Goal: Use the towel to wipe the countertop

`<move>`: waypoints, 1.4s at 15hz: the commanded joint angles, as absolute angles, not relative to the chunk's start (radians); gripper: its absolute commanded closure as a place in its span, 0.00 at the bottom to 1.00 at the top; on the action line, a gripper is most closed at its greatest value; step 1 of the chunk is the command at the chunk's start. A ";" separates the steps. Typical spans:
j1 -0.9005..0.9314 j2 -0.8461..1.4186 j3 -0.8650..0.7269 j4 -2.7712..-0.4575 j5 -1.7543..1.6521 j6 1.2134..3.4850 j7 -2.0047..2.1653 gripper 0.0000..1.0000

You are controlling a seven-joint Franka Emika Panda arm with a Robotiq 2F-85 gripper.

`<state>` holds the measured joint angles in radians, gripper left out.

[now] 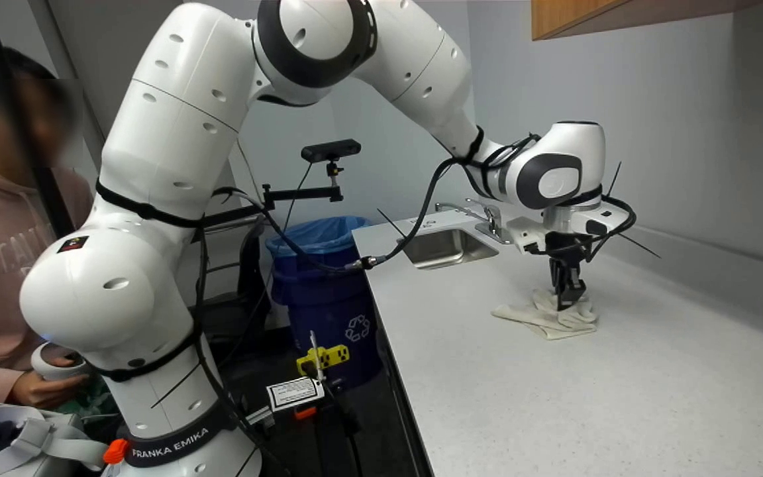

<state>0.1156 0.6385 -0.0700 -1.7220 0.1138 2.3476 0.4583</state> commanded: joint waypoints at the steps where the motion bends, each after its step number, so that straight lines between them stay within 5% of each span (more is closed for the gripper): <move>1: 0.087 0.598 -0.118 -1.841 0.117 2.392 0.512 0.99; 21: 0.209 0.284 -0.055 -2.051 -0.073 2.427 0.496 0.99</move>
